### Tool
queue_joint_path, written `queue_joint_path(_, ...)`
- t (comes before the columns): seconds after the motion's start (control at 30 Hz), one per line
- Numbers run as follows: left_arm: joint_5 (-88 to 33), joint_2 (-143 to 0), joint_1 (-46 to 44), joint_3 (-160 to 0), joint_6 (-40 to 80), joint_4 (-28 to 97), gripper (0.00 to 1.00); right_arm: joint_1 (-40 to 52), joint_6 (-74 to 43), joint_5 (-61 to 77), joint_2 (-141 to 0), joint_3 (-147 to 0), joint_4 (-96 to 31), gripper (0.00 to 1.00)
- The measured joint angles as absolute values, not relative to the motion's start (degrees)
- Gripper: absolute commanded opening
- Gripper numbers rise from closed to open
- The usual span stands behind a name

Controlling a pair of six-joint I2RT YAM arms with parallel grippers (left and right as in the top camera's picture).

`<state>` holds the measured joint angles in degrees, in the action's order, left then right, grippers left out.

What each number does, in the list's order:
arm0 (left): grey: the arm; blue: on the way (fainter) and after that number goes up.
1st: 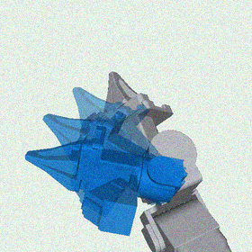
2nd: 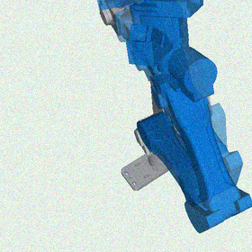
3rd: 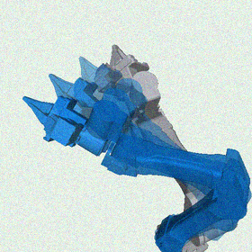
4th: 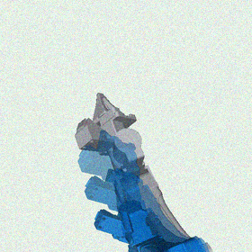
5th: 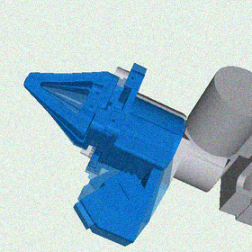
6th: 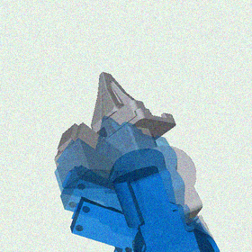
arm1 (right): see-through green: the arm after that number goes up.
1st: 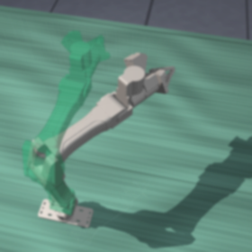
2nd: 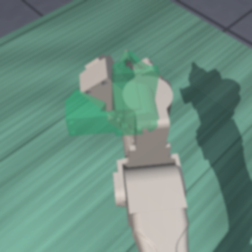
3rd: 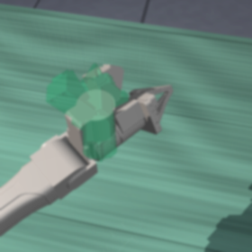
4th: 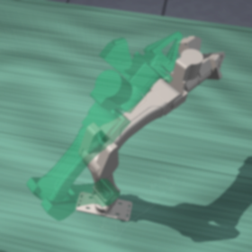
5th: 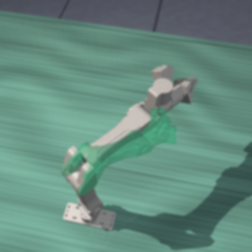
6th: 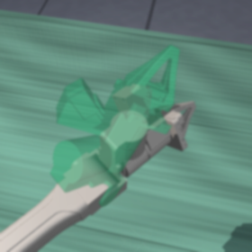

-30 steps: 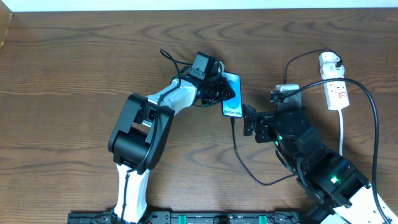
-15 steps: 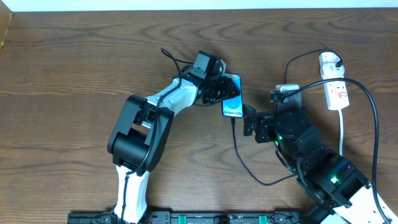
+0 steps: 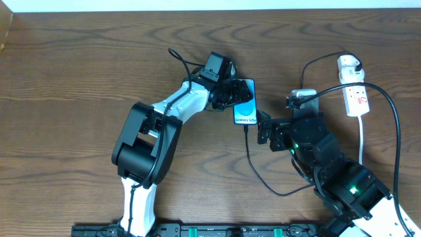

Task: Plug charger to phone and switch on socket
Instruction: 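Lower the plugged phone onto the table with the left gripper, then open the left gripper and retract the left arm from the phone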

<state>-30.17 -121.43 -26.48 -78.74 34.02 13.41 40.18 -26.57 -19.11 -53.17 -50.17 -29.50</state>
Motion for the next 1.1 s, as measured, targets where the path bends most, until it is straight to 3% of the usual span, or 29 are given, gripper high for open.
queue_joint_path(0.47, -29.43, -121.27, -26.48, -78.78, 34.02, 13.72, 0.71, 40.18, -26.57, -19.05, -53.17, -50.17, -30.65, 0.99)
queue_joint_path(0.63, -29.19, -121.08, -26.39, -78.89, 32.38, 13.67, 0.87, 40.18, -26.57, -19.05, -53.17, -50.17, -32.49, 0.99)
queue_joint_path(0.73, -28.8, -120.86, -25.65, -79.2, 28.36, 14.28, 0.88, 40.18, -26.57, -19.0, -53.17, -50.17, -34.5, 0.99)
queue_joint_path(1.1, -23.9, -108.73, -10.72, -78.11, 18.44, 29.19, 0.89, 40.18, -26.57, -18.81, -53.28, -50.17, -39.64, 0.99)
